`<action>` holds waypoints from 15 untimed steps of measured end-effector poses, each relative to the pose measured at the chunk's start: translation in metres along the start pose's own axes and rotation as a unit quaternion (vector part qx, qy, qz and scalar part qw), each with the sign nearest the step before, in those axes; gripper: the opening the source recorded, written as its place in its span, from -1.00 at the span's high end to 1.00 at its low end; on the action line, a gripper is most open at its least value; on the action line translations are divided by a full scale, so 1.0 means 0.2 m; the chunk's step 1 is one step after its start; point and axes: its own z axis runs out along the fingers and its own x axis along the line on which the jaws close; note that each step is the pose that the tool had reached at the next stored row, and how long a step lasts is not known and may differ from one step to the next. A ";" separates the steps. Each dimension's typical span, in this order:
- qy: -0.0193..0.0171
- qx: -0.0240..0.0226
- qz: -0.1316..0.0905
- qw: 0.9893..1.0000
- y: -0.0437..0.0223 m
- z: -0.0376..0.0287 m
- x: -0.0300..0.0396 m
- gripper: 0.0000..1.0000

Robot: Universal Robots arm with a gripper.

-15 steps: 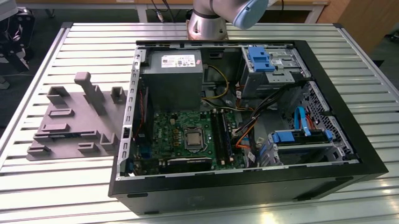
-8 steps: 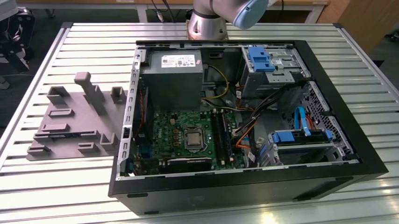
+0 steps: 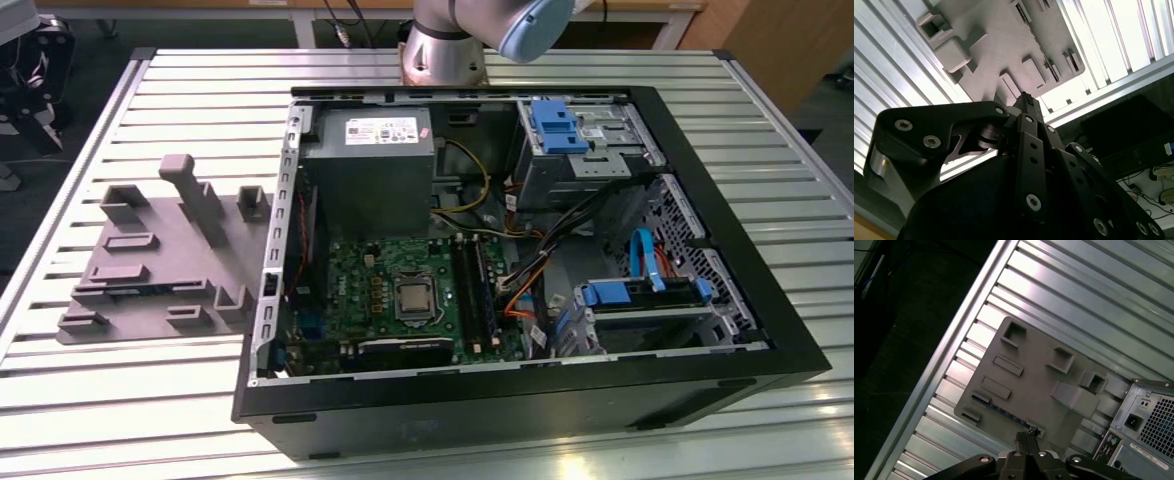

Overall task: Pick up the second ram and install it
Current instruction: 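Pick up the second ram and move it above second insertion slot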

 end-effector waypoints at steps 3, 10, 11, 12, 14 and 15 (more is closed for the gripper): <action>0.000 0.000 0.000 1.000 0.000 0.000 0.000 0.79; 0.001 -0.001 -0.035 0.999 0.000 0.000 0.000 0.79; 0.001 -0.001 -0.045 0.999 0.000 0.000 0.000 0.79; 0.001 -0.001 -0.054 0.999 0.000 0.000 0.000 0.79; 0.002 -0.001 -0.072 0.997 0.000 0.000 0.000 0.79; 0.002 -0.002 -0.081 0.997 0.000 0.001 0.000 0.79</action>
